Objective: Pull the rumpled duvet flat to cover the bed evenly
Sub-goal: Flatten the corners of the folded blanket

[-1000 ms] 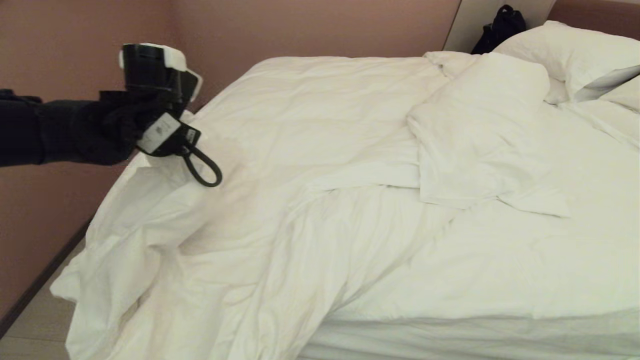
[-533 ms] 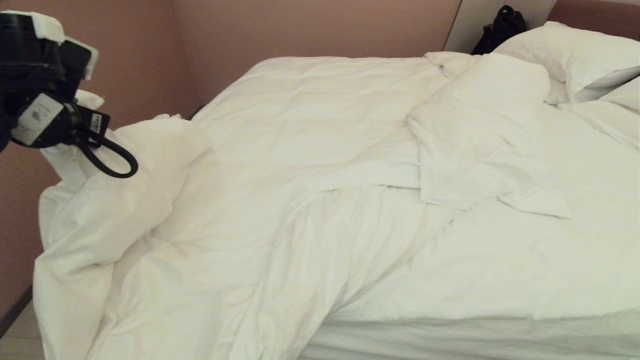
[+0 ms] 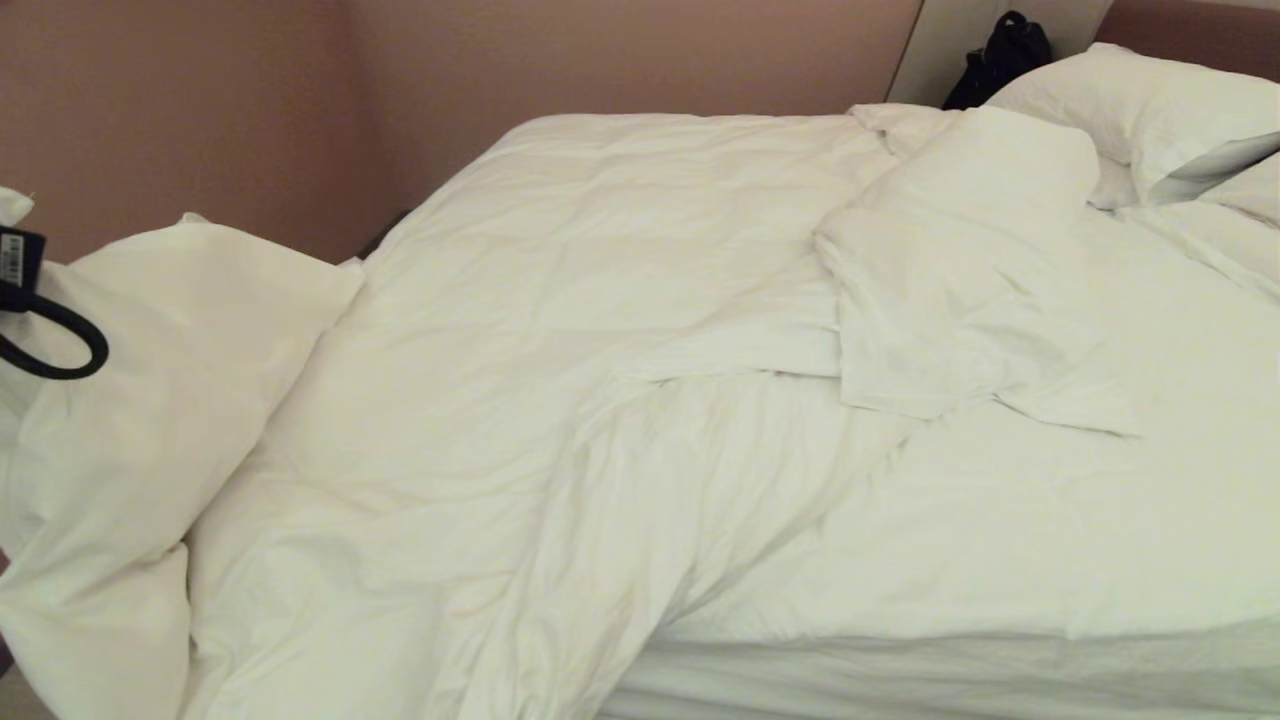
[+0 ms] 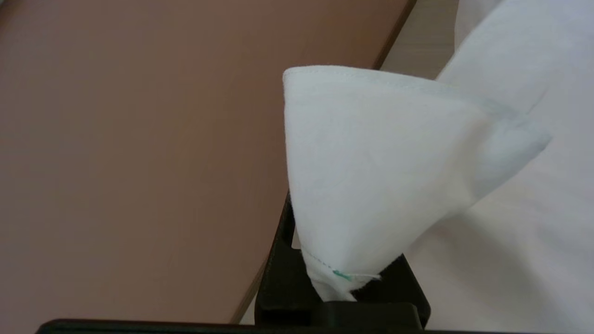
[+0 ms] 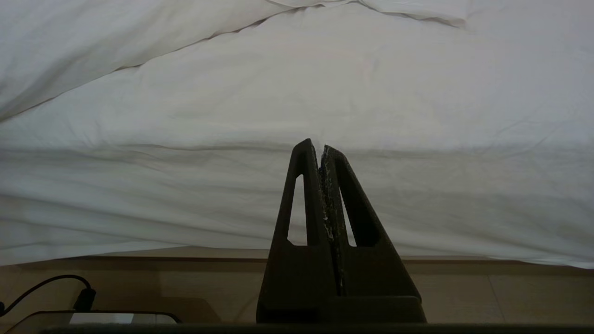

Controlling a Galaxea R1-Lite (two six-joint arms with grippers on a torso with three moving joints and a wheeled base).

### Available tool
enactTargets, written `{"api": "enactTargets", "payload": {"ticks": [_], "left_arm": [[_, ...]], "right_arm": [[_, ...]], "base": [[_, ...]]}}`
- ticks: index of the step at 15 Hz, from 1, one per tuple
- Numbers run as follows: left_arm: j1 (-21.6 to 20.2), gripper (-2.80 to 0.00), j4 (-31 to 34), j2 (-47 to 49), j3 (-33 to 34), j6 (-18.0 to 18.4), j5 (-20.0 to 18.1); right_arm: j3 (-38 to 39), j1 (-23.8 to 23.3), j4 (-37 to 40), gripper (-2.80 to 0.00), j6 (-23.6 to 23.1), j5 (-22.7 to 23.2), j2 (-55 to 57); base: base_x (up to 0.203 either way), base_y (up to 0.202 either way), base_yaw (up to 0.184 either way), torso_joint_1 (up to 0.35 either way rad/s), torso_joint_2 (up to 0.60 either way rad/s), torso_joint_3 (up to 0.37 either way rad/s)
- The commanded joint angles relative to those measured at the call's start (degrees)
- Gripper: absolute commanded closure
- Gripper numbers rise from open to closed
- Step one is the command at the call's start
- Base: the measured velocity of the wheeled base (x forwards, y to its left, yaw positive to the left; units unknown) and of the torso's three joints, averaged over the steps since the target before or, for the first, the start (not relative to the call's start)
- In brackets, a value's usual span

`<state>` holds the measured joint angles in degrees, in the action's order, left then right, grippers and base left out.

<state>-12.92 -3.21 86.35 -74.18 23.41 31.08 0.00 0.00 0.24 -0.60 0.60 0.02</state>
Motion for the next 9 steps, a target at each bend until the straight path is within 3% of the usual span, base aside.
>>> {"api": "enactTargets", "payload": {"ticks": [1,4,9], "left_arm": [[-1.73,0.0,-0.05,-3.17,2.3,-0.5,-0.98],[-2.76,0.0,0.03,-6.37,5.77,-2.97,-2.96],[-2.99,0.0,3.89,-17.36,16.34,-7.66,-2.44]], "right_arm": [[0.0,0.0,0.02,0.0,-0.02,0.02,-0.02],[0.0,0.0,0.02,0.0,-0.02,0.02,-0.02],[0.0,0.0,0.02,0.0,-0.02,0.02,-0.02]], "base": [[0.0,0.0,0.0,0.0,0.0,0.0],[0.0,0.0,0.0,0.0,0.0,0.0],[0.0,0.0,0.0,0.0,0.0,0.0]]}}
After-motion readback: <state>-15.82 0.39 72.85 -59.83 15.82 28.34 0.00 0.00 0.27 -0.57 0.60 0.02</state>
